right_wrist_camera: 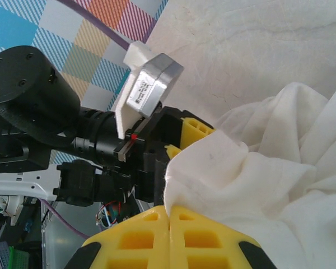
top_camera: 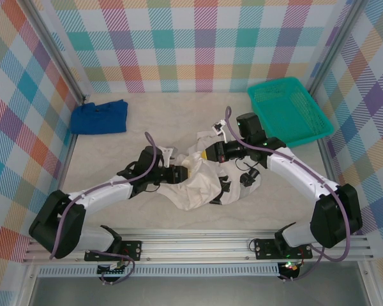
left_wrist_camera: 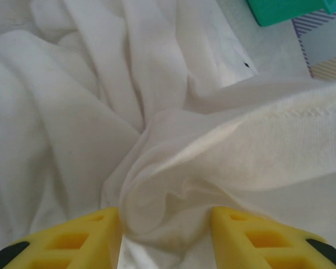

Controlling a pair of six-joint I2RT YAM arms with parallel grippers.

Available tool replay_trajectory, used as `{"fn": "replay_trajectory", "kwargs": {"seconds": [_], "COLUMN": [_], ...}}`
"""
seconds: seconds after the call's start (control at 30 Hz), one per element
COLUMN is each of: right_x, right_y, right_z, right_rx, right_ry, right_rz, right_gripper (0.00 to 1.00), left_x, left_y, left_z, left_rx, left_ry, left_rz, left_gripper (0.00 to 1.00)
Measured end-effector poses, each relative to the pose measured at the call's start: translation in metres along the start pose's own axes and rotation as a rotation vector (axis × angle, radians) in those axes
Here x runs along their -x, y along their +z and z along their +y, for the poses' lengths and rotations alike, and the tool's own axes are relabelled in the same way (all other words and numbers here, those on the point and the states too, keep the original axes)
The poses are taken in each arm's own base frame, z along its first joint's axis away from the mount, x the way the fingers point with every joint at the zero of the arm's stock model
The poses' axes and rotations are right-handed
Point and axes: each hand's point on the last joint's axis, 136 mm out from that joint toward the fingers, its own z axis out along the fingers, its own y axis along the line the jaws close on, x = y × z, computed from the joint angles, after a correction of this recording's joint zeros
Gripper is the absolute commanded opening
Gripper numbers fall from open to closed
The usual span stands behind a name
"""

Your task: Fold the inside-out t-shirt

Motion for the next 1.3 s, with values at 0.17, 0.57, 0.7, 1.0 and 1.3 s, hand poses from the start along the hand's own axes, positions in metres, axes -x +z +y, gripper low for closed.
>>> {"fn": "replay_trajectory", "kwargs": {"seconds": [0.17, 0.57, 0.7, 1.0, 1.3], "right_x": [0.001, 0.013, 0.013, 0.006, 0.008], "right_y": [0.000, -0.022, -0.022, -0.013, -0.011], "right_z": [-0.002, -0.046, -0.045, -0.035, -0.028], "right_rx": [-0.011, -0.163, -0.160, -0.097, -0.072], "right_ry": [0.000, 0.136, 0.146, 0.164, 0.150], "right_rz": [-0.004, -0.079, -0.079, -0.057, -0.057], "right_gripper": [0.00, 0.00, 0.00, 0.00, 0.00], "left_x": [-0.004, -0.003, -0.001, -0.011, -0.013], "left_y": [0.007, -0.090, -0.095, -0.060, -0.020], "left_z": [-0.015, -0.096, -0.094, -0.044, -0.021], "left_rx": [-0.101, -0.435, -0.406, -0.161, -0.052], "left_ry": [0.003, 0.290, 0.323, 0.248, 0.201], "left_rz": [0.038, -0.191, -0.225, -0.118, 0.006], "left_gripper": [0.09, 0.21, 0.46, 0.61, 0.57]}}
